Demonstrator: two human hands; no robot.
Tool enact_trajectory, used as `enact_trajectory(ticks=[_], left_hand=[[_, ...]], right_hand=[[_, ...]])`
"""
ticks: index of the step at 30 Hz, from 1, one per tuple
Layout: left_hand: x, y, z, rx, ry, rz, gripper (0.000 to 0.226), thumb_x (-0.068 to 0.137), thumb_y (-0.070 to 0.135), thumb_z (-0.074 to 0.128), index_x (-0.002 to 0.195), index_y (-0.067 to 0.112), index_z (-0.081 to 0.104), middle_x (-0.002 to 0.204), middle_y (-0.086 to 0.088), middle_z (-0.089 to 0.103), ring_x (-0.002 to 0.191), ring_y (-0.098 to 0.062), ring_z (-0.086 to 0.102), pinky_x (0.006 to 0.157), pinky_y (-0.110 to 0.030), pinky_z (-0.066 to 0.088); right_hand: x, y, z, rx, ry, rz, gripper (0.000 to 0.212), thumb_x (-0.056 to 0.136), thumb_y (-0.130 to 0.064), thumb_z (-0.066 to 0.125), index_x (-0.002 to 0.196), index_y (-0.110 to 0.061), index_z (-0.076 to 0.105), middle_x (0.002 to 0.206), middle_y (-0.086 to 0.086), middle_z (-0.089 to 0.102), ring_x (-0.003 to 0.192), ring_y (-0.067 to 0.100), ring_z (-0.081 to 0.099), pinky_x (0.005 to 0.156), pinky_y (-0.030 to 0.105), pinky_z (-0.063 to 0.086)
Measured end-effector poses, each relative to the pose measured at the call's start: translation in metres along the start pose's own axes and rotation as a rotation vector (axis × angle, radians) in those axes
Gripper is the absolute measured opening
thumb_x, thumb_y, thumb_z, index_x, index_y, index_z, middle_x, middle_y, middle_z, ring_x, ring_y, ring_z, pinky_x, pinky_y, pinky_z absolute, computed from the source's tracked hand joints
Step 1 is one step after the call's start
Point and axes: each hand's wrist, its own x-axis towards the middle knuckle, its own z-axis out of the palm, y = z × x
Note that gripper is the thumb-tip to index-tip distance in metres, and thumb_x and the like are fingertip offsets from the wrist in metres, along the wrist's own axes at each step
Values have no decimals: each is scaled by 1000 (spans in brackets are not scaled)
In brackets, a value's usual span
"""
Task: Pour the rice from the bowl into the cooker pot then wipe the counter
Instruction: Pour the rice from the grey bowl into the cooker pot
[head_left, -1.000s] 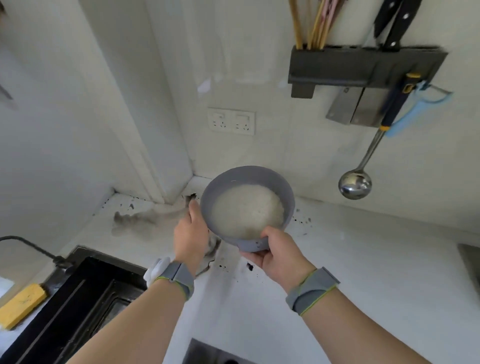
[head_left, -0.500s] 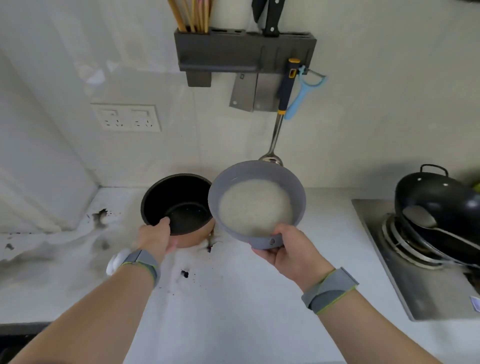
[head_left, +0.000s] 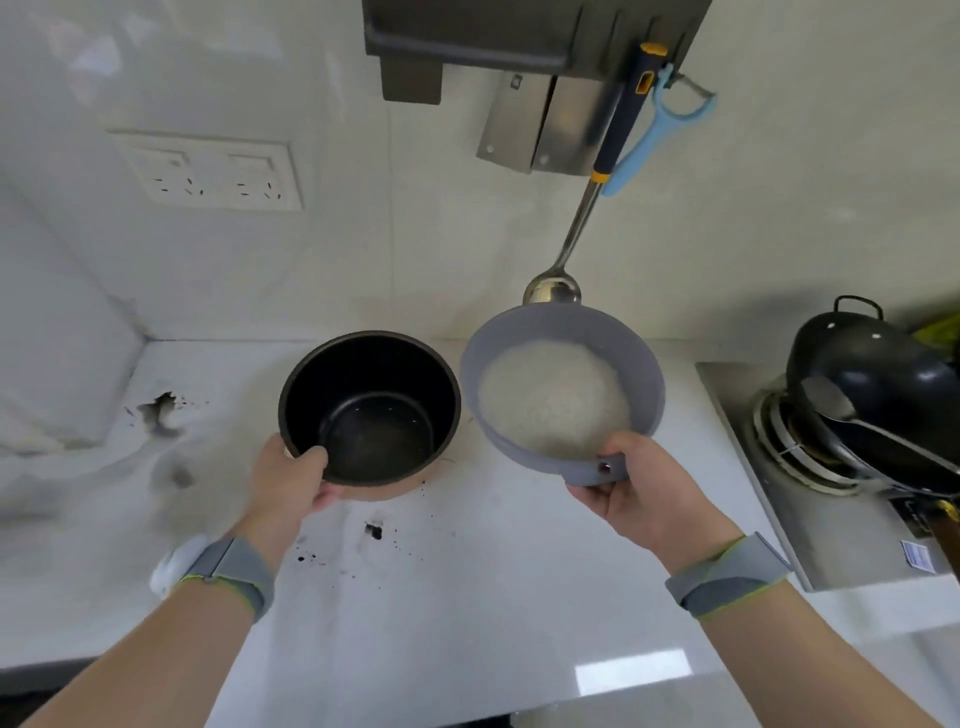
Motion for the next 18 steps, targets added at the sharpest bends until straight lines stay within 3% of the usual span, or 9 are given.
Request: enact_trajectory(ticks=[3,6,8,11,14,18], left_hand=[[1,-9,-15,33,-28,2,43,86,6,56,123,28,56,100,-13,70,70,-32,72,51,-30,57],[-1,-15,-26,81,-57,18,42,81,6,54,108,37,61,78,-9,74,51,-22,65,51,-35,58],[-5,-18,-34,99,-85,3,42,78,7,53,100,42,62,67,-5,72,49,-20,62,56,-42,61],[-12,-19,-42,103,-128,-17,45,79,5,52,101,43,63,82,-12,74,63,-28,67,65,-52,64],[-19,-20,-46,94,-173,2,45,85,3,50,112,35,65,85,-12,69,63,-24,64,65,-46,64],[-27,-20,-49,-7,-186,-23,39,98,4,47,122,30,64,92,-14,67,69,-29,65,67,-42,64]], right_hand=[[3,0,7,-87,-26,6,29,94,8,46,115,-3,63,85,9,76,64,23,74,58,32,62],[5,-2,12,-157,-51,16,25,93,8,46,108,-2,63,77,7,75,59,21,72,55,31,61],[6,-2,19,-209,-52,17,23,92,8,47,105,-3,63,72,6,73,56,21,71,55,31,60],[9,2,30,-316,-51,-11,20,92,5,50,104,-2,64,80,9,75,62,23,73,57,33,62],[14,8,41,-412,-34,-39,26,94,3,52,117,1,64,108,17,69,84,32,71,58,36,62],[18,16,55,-505,0,-48,39,94,3,49,132,9,56,122,22,63,91,37,66,58,38,62]])
